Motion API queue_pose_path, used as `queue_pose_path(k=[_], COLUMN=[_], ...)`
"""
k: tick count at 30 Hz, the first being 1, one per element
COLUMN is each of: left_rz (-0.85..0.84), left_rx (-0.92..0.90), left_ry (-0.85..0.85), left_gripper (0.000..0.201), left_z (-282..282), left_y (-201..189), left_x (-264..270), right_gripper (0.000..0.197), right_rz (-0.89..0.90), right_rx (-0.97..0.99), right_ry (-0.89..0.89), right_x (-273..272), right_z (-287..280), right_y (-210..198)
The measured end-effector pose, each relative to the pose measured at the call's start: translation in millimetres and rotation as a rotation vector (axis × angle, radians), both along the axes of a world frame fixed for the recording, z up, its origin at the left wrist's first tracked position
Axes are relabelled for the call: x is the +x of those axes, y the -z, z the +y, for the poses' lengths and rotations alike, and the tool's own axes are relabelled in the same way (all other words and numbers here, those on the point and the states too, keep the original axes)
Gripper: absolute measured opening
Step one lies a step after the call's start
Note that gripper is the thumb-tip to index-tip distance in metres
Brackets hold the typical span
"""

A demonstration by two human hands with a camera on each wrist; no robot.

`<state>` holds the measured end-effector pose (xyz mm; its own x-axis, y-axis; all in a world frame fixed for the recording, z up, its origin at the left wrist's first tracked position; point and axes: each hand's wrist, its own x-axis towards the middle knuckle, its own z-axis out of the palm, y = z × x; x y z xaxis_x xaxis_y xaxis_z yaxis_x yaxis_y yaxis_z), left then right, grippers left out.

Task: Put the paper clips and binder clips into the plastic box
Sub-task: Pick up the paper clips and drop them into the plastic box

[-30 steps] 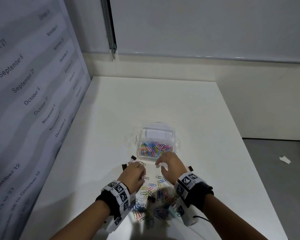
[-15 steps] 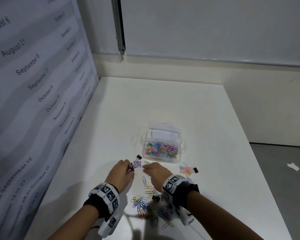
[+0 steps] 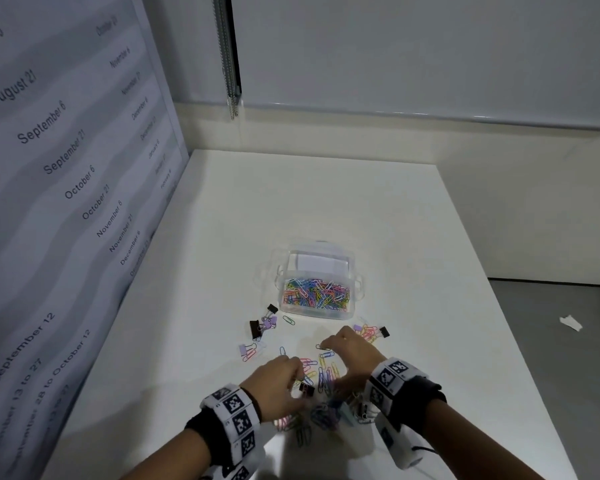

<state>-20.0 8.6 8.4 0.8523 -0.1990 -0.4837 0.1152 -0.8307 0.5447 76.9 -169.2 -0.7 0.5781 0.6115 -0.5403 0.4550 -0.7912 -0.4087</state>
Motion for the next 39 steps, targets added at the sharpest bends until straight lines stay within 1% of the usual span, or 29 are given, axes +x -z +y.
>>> queue_pose_path(k=[2, 6, 7, 9, 10, 12, 15, 16, 18, 19, 21, 23, 26, 27, 29, 31, 34, 37, 39], left_rz=[-0.011, -0.037, -0.039, -0.059, -0.076, -0.088, -0.096, -0.097, -0.09, -0.086, -0.077, -0.07, -0.077, -0.083, -0.101, -0.116, -0.081, -0.011, 0.022], left_rx=[0.06, 0.147, 0.147, 0.108, 0.076, 0.021, -0.042, -0.068, -0.134, -0.17, -0.233, -0.269, -0.267, -0.252, -0.182, -0.122, -0.102, -0.029, 0.009], left_ry=[-0.005, -0.007, -0.016, -0.056, -0.085, -0.143, -0.231, -0.27, -0.361, -0.406, -0.478, -0.532, -0.591, -0.596, -0.553, -0.492, -0.421, -0.337, -0.277], left_gripper=[0.031, 0.028, 0.025, 0.012, 0.009, 0.015, 0.021, 0.021, 0.02, 0.021, 0.023, 0.027, 0.028, 0.025, 0.017, 0.017, 0.031, 0.05, 0.059], left_z=[-13.1, -26.6, -27.1, -24.5, -21.7, -15.9, -8.1, -5.9, -2.1, -0.3, 4.3, 10.2, 21.0, 23.7, 28.0, 31.5, 36.8, 43.4, 46.7], left_y=[4.9, 6.9, 7.4, 8.4, 9.4, 12.6, 14.7, 15.9, 17.8, 18.0, 17.6, 16.3, 18.9, 19.6, 20.4, 20.1, 16.9, 15.8, 15.9], left_x=[2.4, 6.9, 7.2, 8.7, 9.3, 11.2, 12.6, 13.2, 14.1, 14.8, 16.3, 16.2, 14.3, 13.0, 10.4, 7.7, 3.5, -2.7, -9.0], right_gripper=[0.066, 0.041, 0.041, 0.048, 0.045, 0.04, 0.057, 0.055, 0.043, 0.045, 0.055, 0.056, 0.041, 0.037, 0.032, 0.029, 0.026, 0.028, 0.029], right_rz=[0.022, 0.035, 0.032, 0.024, 0.022, 0.019, 0.026, 0.04, 0.057, 0.061, 0.066, 0.065, 0.04, 0.03, 0.01, 0.009, -0.022, -0.054, -0.075], right_rx=[0.02, 0.068, 0.084, 0.14, 0.164, 0.197, 0.221, 0.207, 0.147, 0.124, 0.104, 0.086, 0.084, 0.082, 0.079, 0.1, 0.13, 0.122, 0.14], right_ry=[0.058, 0.142, 0.16, 0.179, 0.183, 0.194, 0.186, 0.176, 0.143, 0.116, 0.067, 0.049, 0.052, 0.056, 0.064, 0.102, 0.168, 0.194, 0.205], right_x=[-6.6, -10.4, -10.6, -9.4, -9.3, -10.3, -14.5, -17.9, -27.1, -31.2, -36.3, -39.0, -40.0, -40.5, -39.5, -36.7, -30.2, -26.8, -28.0], right_z=[3.9, 17.1, 18.4, 16.2, 14.9, 11.6, 9.2, 10.1, 15.0, 18.6, 25.7, 31.7, 35.6, 35.8, 35.6, 33.2, 25.6, 17.8, 16.1], right_y=[4.4, 8.7, 9.0, 8.5, 7.2, 3.0, 0.9, -0.2, -4.1, -4.4, -2.4, -0.6, 1.6, 1.5, 1.0, 0.4, -1.7, 0.5, 2.4])
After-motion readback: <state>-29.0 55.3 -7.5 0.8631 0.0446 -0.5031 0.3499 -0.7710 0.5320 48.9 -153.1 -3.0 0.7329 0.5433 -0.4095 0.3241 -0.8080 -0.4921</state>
